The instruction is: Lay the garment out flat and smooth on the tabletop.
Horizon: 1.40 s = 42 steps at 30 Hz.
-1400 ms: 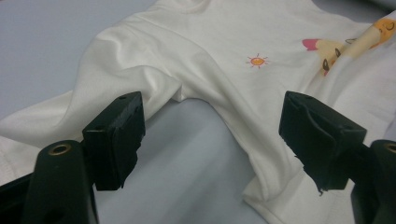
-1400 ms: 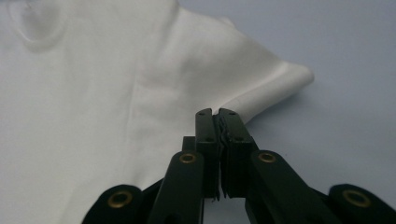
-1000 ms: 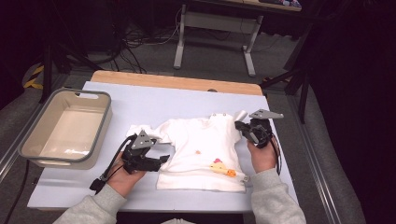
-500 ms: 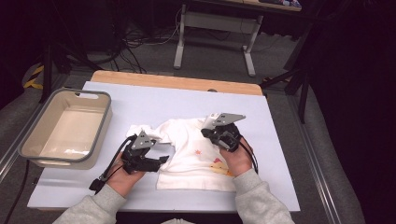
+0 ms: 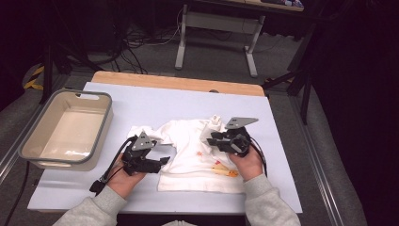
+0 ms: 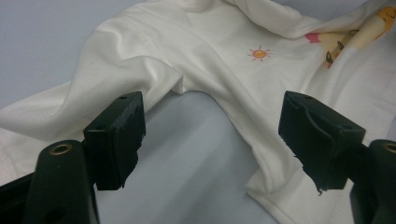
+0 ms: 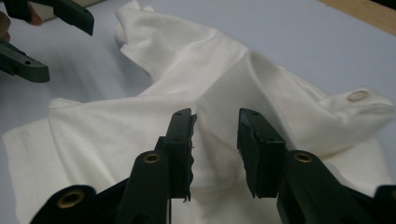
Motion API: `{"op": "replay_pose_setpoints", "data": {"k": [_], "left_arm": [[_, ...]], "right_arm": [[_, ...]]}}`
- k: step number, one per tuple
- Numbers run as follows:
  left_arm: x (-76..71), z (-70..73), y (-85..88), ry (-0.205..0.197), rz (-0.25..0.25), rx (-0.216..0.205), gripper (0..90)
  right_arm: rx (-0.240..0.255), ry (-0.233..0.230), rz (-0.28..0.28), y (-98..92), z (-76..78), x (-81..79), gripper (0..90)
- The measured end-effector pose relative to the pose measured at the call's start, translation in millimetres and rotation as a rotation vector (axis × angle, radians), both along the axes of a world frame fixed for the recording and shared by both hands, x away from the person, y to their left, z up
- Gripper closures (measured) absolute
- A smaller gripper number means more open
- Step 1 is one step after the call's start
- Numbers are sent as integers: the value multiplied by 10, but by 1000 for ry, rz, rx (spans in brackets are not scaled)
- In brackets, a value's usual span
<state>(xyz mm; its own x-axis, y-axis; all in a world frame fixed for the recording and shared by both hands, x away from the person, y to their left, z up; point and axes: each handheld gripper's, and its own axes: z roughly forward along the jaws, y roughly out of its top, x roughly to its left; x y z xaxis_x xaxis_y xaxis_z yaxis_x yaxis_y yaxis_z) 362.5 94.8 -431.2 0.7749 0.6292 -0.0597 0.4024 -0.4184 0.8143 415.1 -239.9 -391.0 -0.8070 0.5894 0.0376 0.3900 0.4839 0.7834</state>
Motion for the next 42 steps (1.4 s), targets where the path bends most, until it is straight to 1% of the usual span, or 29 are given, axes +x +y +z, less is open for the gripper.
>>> {"op": "replay_pose_setpoints", "data": {"k": [1, 4, 7, 8, 10, 11, 12, 14, 20, 21, 22, 24, 25, 27, 28, 29, 32, 35, 37, 39, 40, 42], "left_arm": [[2, -1, -2, 0, 0, 0, 239], [5, -2, -7, -3, -2, 2, 238], [8, -4, -10, 0, 0, 1, 238], [10, -4, -11, 0, 0, 0, 238], [10, -4, -10, 0, 0, 0, 238], [9, -4, -7, -1, 1, 1, 238], [10, -3, -4, -3, -1, 2, 238], [6, -3, 1, -1, 4, -1, 237], [-3, -10, 17, -1, 6, 5, 237], [-7, -11, 19, 0, 9, 4, 237], [-13, -13, 25, 2, 10, 4, 237], [-17, -15, 37, 0, 14, 7, 237], [-19, -18, 43, 3, 17, 2, 237], [-23, -20, 58, 5, 23, 0, 237], [-25, -20, 62, 6, 23, 1, 237], [-26, -20, 62, 5, 24, 1, 237], [-27, -21, 47, 4, 18, 4, 237], [-21, -20, 27, 2, 13, 8, 237], [-12, -19, 16, 3, 10, 5, 237], [-4, -16, -2, 3, 6, 5, 237], [1, -15, -8, 1, 3, 6, 237], [11, -13, -19, -1, 1, 5, 237]], "right_arm": [[11, -8, -15, -74, 23, -10, 658], [21, -39, -59, -251, 63, -35, 657], [16, -35, -123, -402, 45, -9, 650], [13, -31, -149, -448, 27, 10, 632], [-4, -33, -198, -498, -13, 45, 586], [-9, -30, -212, -521, -36, 64, 578], [-6, -17, -221, -546, -65, 90, 549], [-20, -11, -238, -570, -117, 129, 480], [-66, 8, -276, -607, -255, 225, 446], [-70, 16, -279, -608, -277, 245, 454], [-73, 18, -281, -608, -291, 257, 486], [-81, 0, -279, -591, -297, 260, 646], [-83, -6, -273, -583, -289, 251, 704], [-88, -34, -262, -565, -250, 215, 850], [-84, -44, -260, -566, -223, 194, 886], [-73, -51, -261, -581, -185, 173, 889], [-34, -55, -273, -664, -74, 111, 893], [-14, -69, -292, -763, 22, 39, 893], [-9, -75, -314, -849, 85, -16, 893], [1, -72, -328, -940, 129, -64, 892], [3, -65, -347, -1028, 158, -105, 891], [7, -54, -374, -1145, 184, -156, 891]]}}
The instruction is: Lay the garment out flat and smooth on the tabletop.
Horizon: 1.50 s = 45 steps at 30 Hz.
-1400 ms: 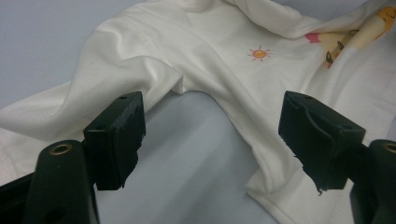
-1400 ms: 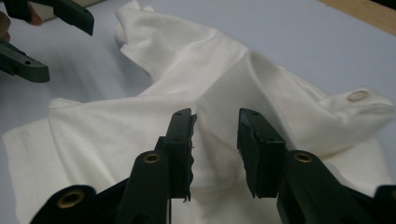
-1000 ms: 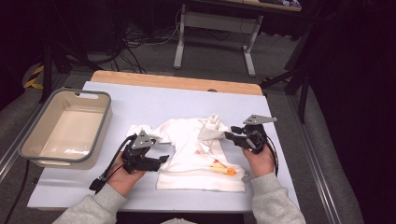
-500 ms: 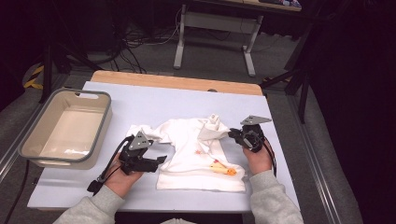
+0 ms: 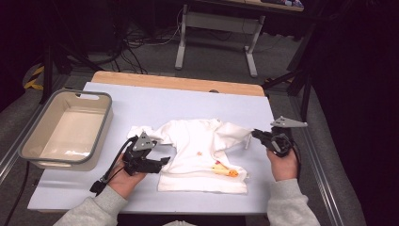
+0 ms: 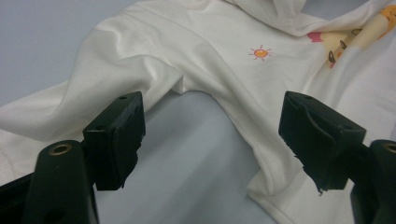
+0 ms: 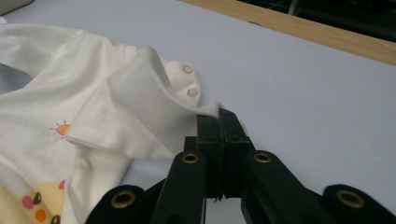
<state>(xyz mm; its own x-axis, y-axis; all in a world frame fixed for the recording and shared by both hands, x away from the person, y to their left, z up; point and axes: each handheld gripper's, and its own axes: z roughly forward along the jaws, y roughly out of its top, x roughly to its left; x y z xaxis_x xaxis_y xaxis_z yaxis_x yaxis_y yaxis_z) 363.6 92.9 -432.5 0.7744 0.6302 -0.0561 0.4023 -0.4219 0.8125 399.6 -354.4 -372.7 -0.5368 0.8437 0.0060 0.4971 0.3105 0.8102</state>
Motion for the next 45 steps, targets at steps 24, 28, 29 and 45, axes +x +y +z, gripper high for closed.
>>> {"op": "replay_pose_setpoints", "data": {"k": [24, 28, 29, 45], "left_arm": [[222, 159, 65, -31, 44, -32, 248], [276, 188, 84, -16, 57, -29, 275], [300, 203, 89, -20, 58, -25, 293], [774, 409, -130, 11, 78, 48, 555]], "right_arm": [[-5, 184, -248, -895, -105, -233, 852], [0, 168, -242, -888, -83, -249, 691], [-3, 160, -235, -872, -62, -255, 676], [-9, 88, -51, -24, 26, 118, 569]]}}
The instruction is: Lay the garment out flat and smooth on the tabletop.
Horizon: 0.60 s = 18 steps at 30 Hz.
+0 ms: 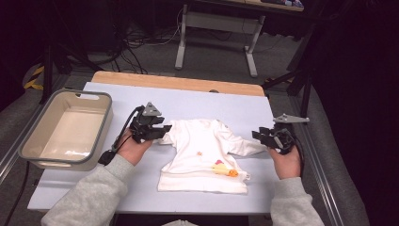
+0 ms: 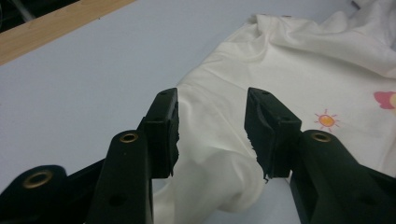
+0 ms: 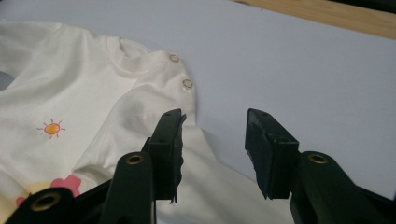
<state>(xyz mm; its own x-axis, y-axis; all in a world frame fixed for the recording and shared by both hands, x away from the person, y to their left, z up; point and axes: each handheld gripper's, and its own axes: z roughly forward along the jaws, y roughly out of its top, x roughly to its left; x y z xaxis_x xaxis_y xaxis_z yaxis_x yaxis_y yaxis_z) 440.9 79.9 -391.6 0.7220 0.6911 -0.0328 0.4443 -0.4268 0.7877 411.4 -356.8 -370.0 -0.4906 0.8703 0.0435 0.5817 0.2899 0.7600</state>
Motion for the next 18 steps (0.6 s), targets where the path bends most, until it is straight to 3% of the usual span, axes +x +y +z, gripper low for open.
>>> {"op": "replay_pose_setpoints", "data": {"k": [8, 14, 18], "left_arm": [[336, -143, -153, 73, 25, 76, 596], [545, -318, -250, 146, 39, 120, 617], [609, -444, -312, 186, 40, 160, 617]], "right_arm": [[-31, 80, 32, 329, -263, 302, 575], [-64, 137, 21, 444, -463, 491, 578], [-83, 171, 12, 480, -554, 554, 587]]}}
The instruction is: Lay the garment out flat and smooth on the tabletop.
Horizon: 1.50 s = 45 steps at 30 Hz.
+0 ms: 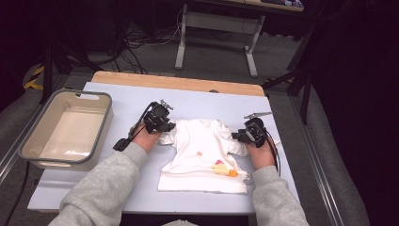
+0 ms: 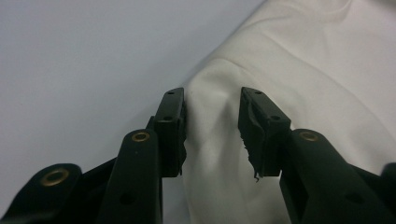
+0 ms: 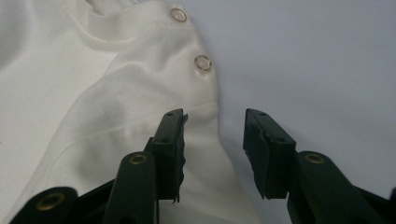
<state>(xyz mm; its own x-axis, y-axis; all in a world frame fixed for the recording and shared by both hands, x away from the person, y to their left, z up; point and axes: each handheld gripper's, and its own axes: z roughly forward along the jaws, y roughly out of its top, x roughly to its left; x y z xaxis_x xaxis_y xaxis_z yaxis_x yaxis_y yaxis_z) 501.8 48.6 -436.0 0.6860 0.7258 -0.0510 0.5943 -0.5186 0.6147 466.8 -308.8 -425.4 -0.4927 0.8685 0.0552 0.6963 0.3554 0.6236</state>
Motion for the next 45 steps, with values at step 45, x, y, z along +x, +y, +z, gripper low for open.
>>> {"op": "replay_pose_setpoints", "data": {"k": [45], "left_arm": [[156, 114, -105, -123, 113, 20, 765]], "right_arm": [[-108, -177, -61, -122, 300, 356, 813]]}}
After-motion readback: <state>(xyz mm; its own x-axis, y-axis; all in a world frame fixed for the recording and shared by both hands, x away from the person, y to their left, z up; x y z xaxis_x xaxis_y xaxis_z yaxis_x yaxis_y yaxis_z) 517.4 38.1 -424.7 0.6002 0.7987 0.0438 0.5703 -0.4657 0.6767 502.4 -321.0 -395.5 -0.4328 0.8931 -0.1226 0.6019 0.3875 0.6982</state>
